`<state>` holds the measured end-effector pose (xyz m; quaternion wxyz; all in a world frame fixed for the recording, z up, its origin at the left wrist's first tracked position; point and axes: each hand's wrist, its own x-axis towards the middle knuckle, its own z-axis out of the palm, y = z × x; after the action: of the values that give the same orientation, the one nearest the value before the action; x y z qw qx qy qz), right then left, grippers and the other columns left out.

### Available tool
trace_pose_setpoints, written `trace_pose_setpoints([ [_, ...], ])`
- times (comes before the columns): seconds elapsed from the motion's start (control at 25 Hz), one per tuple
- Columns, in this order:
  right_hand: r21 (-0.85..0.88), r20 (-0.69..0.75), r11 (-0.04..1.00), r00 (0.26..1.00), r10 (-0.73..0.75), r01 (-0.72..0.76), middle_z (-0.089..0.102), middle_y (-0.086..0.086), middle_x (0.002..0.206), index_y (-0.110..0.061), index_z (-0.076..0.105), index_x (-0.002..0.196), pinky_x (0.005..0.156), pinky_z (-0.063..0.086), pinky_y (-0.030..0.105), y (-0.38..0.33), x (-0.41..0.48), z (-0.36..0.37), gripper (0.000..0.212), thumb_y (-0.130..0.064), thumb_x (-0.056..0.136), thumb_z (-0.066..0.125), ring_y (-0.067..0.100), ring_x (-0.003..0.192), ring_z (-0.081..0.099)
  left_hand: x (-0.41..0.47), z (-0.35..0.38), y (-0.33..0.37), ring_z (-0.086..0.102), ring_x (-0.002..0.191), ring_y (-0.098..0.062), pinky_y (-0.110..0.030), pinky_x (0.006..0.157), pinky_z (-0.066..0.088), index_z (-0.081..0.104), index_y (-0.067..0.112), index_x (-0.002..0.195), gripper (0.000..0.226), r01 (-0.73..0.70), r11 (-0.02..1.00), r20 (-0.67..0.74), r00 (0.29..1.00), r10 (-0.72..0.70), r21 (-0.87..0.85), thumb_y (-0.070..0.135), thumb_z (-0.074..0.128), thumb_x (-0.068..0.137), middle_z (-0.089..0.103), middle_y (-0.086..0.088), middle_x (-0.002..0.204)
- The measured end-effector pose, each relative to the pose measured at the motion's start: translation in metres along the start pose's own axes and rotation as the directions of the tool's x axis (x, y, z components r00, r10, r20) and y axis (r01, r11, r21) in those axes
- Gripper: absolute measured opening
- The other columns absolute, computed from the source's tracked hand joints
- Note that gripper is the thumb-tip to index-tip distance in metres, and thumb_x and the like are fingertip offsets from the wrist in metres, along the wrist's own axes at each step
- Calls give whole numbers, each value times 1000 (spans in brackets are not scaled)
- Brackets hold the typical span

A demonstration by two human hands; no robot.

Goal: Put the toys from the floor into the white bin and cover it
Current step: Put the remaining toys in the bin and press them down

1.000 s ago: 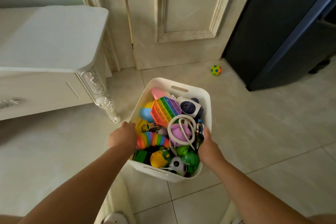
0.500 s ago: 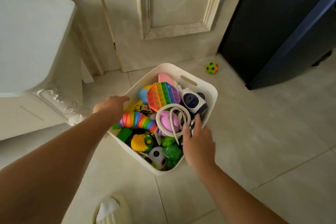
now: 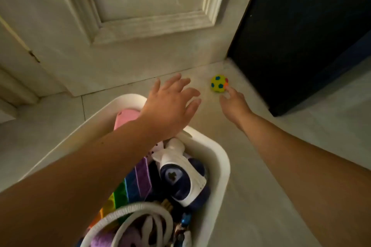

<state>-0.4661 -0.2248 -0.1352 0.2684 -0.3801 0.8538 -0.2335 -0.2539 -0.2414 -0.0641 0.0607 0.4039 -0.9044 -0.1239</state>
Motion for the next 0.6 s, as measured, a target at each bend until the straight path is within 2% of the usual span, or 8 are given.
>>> trace_pose_setpoints([
  [0.08,-135,72,989,996,-46,55,13,10,159,-26,22,153,113,30,35,6,31,10,60,-24,97,43,37,136,35,6,10,-3,7,149,-12,-44,120,7,40,44,140,52,15,996,53,998,-20,93,56,13,97,25,10,158],
  [0.16,-256,118,965,993,-26,56,-3,4,163,-30,13,154,114,24,37,9,62,16,67,-23,95,45,38,142,25,8,13,-3,11,148,-10,-40,119,9,38,48,139,58,30,993,61,997,-37,111,57,6,92,26,14,157],
  [0.24,-310,120,949,992,-25,62,-7,-1,163,-33,10,153,118,20,42,10,86,27,72,-22,92,47,37,146,14,8,13,-2,17,147,-8,-36,116,13,39,49,138,59,49,991,53,997,-56,124,55,5,90,30,16,155],
  [0.32,-371,61,924,996,-71,88,1,0,163,-31,13,153,117,19,48,5,100,38,75,-26,89,52,36,146,14,9,12,1,24,144,-8,-32,112,18,44,49,135,60,65,990,36,997,-70,128,54,5,89,37,17,151],
  [0.44,-451,-142,882,965,-219,133,34,13,143,-22,38,140,104,35,47,-1,102,50,65,-35,83,65,38,128,35,9,14,3,31,141,-9,-31,108,21,50,47,130,62,80,988,26,996,-84,132,53,6,87,45,16,146],
  [0.52,-459,-207,881,951,-228,111,36,14,133,-21,50,125,95,41,46,1,93,56,54,-37,78,72,38,119,37,8,13,2,34,140,-9,-30,107,21,52,47,129,64,81,985,34,996,-88,153,53,6,85,47,16,144],
  [0.6,-412,-169,904,966,-198,113,31,14,137,-20,49,118,89,43,43,9,88,62,43,-27,81,70,40,116,38,6,14,0,34,139,-10,-30,107,21,52,47,129,63,71,983,33,996,-78,167,51,7,85,48,15,144],
])
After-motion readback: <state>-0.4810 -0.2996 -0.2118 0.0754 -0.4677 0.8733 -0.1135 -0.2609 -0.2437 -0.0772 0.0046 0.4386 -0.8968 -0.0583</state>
